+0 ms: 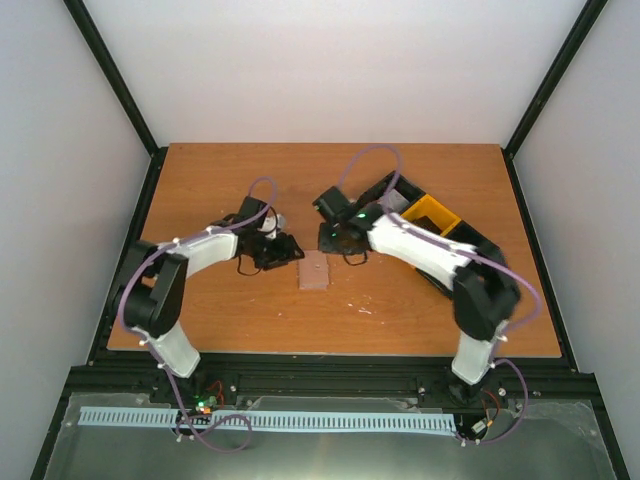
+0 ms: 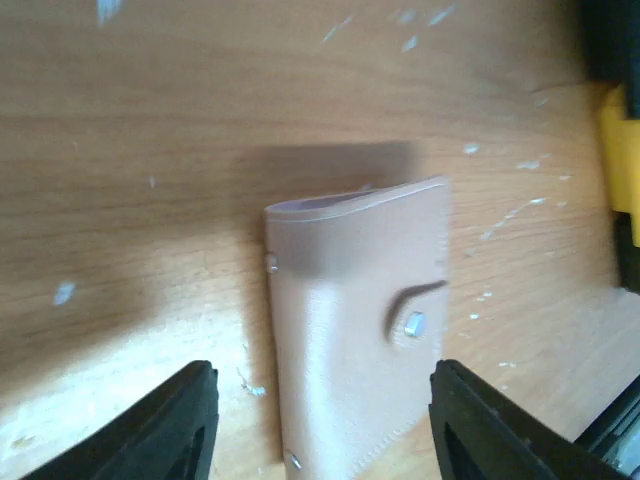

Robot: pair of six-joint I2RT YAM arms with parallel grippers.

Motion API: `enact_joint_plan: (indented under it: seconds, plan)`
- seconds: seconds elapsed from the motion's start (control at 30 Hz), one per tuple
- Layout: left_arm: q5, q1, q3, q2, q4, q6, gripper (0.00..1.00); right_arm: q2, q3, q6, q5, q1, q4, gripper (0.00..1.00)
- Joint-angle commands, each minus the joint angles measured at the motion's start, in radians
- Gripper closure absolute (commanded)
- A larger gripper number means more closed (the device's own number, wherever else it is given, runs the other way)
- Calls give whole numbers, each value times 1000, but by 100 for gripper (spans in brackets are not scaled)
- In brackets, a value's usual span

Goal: Put the credit cards into the card holder
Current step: Close the card holder at the center of the board, then reset both arms

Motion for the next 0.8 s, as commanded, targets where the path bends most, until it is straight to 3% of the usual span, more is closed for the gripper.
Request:
enact_joint_plan:
  seconds: [0.0, 0.17, 0.23, 0.4, 0.6, 0.77]
  plan:
    - [-139, 0, 6, -182, -19, -13, 35, -289, -119, -8, 191, -40, -3, 68]
    - [-248, 0, -42, -435, -31, 0, 15, -572, -291, -56, 350, -53, -36, 55]
    - [-306, 0, -57, -541, -46, 20, 1, -695, -345, -79, 403, -57, -53, 49]
    - [-450, 0, -97, -806, -83, 42, 0, -998, -436, -144, 517, -59, -91, 27]
    - [-521, 0, -125, -1054, -96, 40, 0, -1251, -439, -199, 610, -59, -167, 4]
    - [-632, 0, -116, -1194, -100, 59, 0, -1341, -401, -229, 662, -59, -213, 0]
